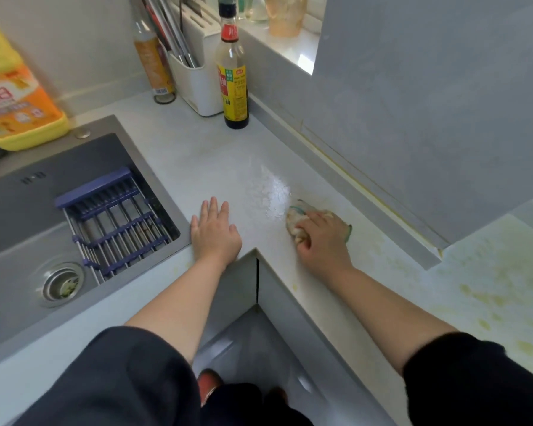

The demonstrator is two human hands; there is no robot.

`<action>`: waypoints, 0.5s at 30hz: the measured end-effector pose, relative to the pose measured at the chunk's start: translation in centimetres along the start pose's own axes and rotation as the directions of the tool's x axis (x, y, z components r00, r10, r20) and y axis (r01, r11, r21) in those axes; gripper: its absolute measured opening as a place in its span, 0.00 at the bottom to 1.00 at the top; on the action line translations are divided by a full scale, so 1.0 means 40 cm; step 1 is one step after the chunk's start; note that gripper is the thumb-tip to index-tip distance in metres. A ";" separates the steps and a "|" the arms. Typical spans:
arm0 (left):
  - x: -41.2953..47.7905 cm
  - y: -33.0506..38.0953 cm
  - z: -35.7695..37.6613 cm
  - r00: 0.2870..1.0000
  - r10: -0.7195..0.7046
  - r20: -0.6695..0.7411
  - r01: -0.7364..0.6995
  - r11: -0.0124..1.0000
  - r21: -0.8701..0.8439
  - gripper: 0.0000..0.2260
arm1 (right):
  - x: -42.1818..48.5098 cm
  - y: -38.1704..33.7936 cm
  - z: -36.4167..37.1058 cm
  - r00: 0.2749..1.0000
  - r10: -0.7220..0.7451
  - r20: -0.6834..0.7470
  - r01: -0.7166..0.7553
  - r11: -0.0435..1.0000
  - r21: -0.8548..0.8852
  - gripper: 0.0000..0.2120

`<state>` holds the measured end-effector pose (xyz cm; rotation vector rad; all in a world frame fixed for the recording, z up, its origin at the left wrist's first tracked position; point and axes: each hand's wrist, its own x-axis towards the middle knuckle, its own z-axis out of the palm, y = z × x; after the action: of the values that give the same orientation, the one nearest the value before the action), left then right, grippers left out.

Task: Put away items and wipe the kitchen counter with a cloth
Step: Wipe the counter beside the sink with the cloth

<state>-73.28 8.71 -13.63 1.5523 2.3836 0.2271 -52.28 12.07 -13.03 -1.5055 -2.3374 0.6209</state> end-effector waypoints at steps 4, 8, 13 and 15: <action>-0.044 -0.023 -0.056 0.996 0.010 0.090 0.029 0.909 -0.416 0.23 | 0.054 -0.128 0.010 0.997 -0.006 0.073 -0.002 0.994 0.112 0.12; -0.104 -0.125 -0.166 0.991 -0.127 0.051 0.130 0.753 -0.645 0.17 | 0.080 -0.317 0.005 0.988 0.051 0.147 -0.109 0.901 0.419 0.12; -0.141 -0.311 -0.331 0.948 -0.273 0.162 0.258 0.367 -0.894 0.12 | 0.103 -0.561 0.041 0.972 -0.080 0.222 -0.038 0.876 0.482 0.10; -0.162 -0.405 -0.391 0.935 -0.270 0.230 0.293 0.221 -0.930 0.11 | 0.112 -0.675 0.079 0.961 -0.147 0.235 0.019 0.880 0.475 0.13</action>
<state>-89.91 -3.42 -2.45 0.4605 1.7123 1.2932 -76.81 5.80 -2.14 -1.1468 -2.1896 1.3263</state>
